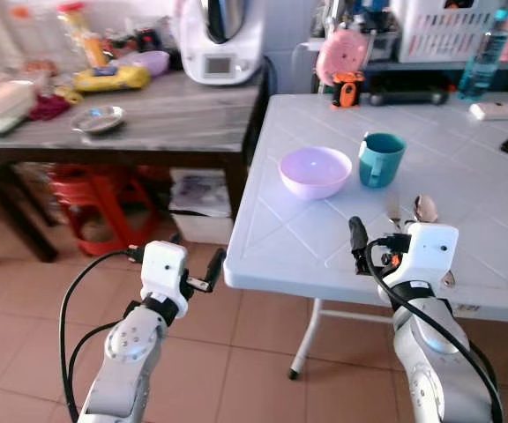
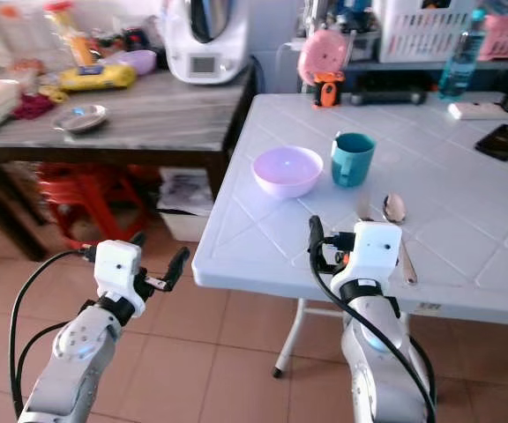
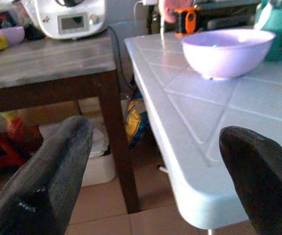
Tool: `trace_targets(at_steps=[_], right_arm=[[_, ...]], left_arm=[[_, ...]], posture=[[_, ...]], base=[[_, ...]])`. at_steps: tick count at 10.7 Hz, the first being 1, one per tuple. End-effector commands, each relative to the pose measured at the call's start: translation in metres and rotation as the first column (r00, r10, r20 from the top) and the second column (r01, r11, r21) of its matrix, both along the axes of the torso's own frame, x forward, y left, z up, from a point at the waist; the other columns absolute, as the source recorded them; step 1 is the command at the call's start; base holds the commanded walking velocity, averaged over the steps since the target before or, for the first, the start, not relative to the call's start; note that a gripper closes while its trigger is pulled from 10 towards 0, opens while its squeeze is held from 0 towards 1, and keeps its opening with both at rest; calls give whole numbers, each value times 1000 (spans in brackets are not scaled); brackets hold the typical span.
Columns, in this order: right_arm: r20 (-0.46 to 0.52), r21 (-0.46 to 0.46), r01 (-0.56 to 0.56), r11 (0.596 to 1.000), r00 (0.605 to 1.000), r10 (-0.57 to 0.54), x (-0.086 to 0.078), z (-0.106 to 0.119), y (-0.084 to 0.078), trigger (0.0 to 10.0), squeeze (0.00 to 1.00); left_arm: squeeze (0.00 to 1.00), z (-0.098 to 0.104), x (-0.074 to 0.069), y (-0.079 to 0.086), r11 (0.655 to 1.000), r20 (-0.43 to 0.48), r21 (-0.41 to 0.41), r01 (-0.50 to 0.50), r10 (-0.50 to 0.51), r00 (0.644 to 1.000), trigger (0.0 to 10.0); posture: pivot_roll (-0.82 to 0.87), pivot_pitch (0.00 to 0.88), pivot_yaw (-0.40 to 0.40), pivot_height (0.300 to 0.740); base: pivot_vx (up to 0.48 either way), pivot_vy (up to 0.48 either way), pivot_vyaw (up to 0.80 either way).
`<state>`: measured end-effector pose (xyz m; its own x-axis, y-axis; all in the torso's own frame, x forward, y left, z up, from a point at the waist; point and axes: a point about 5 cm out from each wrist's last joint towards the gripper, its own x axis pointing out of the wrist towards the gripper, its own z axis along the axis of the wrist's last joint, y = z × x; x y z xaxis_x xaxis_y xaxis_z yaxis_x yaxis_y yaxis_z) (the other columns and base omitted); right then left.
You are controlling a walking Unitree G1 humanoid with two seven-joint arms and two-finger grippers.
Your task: Setting the table
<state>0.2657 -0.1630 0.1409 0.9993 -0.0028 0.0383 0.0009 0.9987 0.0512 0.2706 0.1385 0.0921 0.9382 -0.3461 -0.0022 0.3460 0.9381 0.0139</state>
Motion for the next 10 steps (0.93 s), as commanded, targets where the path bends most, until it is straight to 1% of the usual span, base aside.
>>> trace_targets(at_steps=[1,3,10], right_arm=[[18,2,-14,1000,1000,14,1,5,4,10000,0],[18,-1,-17,1000,1000,17,2,5,4,10000,0],[16,-3,-13,1000,1000,13,0,4,5,10000,0]], left_arm=[[0,4,0,4,1000,15,-5,8,-8,1000,10000],[0,4,-2,1,999,14,-16,39,-38,999,10000],[0,2,-5,0,997,7,-23,77,-76,997,10000]], posture=[[-55,0,93,740],[-56,0,90,740],[-59,0,97,740]], base=[[0,0,0],[0,0,0],[292,0,0]])
